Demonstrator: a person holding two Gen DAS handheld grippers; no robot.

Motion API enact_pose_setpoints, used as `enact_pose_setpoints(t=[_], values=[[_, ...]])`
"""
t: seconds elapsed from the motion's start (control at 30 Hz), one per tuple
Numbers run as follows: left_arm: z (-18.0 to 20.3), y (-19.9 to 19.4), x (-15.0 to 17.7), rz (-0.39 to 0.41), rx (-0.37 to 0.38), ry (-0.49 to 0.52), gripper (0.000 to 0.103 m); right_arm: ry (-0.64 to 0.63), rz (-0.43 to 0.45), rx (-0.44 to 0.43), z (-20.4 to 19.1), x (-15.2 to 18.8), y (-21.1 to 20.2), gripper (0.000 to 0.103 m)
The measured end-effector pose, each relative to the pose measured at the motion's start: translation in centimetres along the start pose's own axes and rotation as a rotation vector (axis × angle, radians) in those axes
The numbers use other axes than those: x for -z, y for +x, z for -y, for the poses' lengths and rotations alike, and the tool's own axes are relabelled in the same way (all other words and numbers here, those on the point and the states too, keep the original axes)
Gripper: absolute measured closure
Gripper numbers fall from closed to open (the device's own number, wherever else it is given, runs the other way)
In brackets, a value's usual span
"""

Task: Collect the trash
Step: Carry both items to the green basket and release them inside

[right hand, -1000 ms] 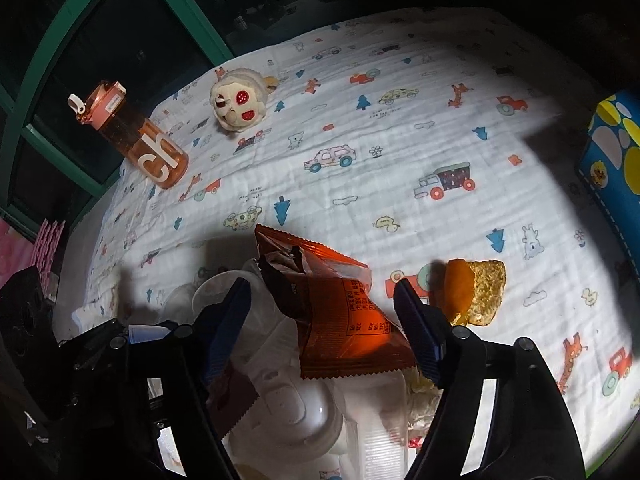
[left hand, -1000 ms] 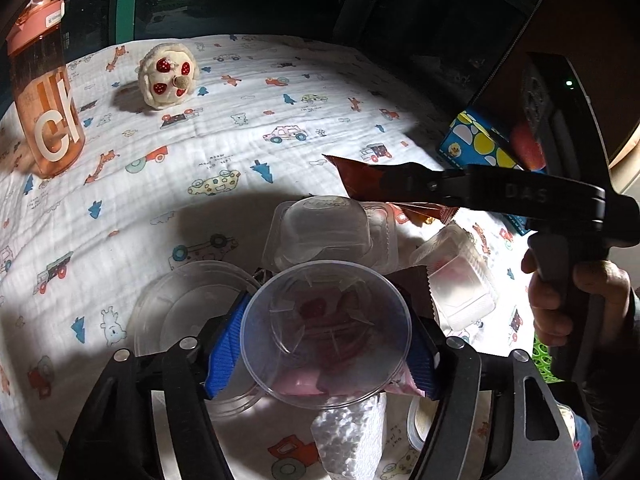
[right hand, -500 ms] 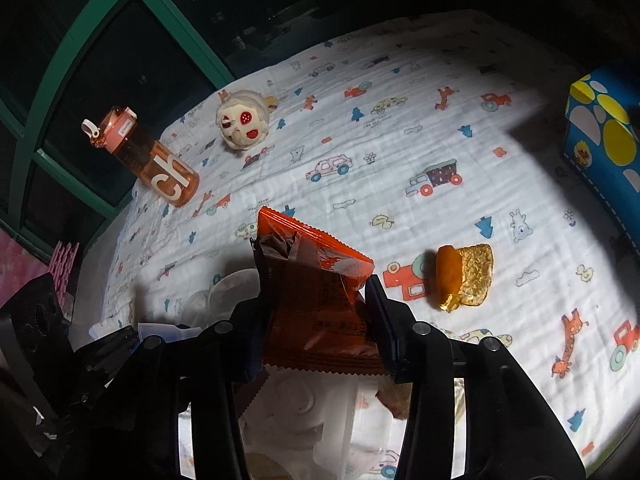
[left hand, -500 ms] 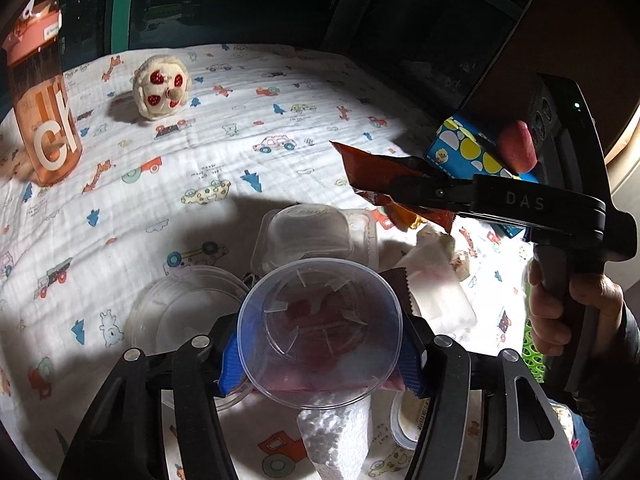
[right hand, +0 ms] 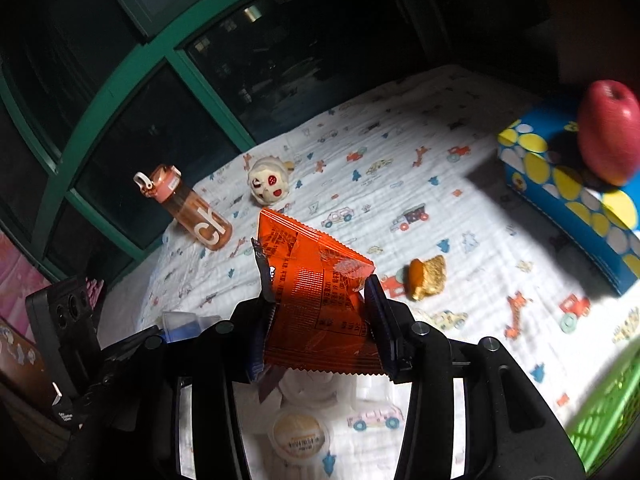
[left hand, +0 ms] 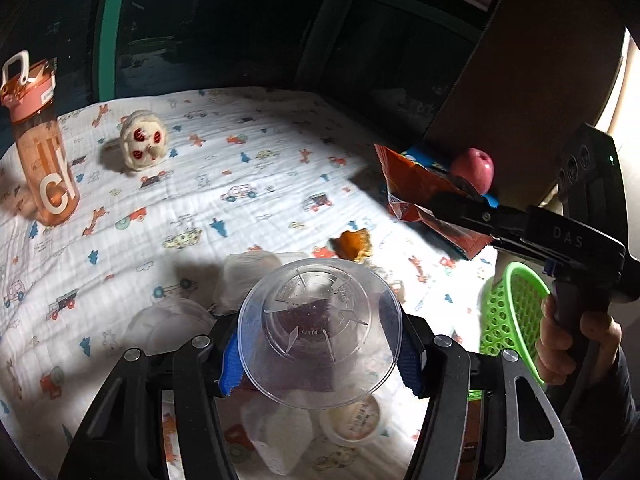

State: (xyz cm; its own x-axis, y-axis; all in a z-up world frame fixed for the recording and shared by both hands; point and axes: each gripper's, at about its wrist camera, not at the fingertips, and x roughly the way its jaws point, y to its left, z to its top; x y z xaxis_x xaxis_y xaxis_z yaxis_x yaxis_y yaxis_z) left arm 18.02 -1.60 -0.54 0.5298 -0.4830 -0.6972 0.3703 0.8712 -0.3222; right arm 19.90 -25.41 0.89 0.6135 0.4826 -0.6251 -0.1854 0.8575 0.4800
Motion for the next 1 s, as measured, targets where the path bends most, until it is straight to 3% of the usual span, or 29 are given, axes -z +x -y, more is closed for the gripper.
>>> enact_pose_setpoints(t=[0.2,0.53,0.83,1.0], values=[[4.0,-0.1,0.4,-0.007,0.061,0.042,0.044,0.035,0.056,0.057,2.1,3.2,-5.7,0.059],[12.2,1.4,1.7,-0.046,0.163,0.141,0.044,0.086,0.142,0.275,7.3,9.8,-14.8,0.059],[20.2,4.0,2.5,-0.105,0.255,0.236,0.044,0.179,0.150,0.447,12.3,14.4,-19.5,0.057],[23.9,5.7,3.2,-0.141,0.292,0.280,0.044,0.235,0.148,0.483,14.8,16.1,-21.1,0.057]])
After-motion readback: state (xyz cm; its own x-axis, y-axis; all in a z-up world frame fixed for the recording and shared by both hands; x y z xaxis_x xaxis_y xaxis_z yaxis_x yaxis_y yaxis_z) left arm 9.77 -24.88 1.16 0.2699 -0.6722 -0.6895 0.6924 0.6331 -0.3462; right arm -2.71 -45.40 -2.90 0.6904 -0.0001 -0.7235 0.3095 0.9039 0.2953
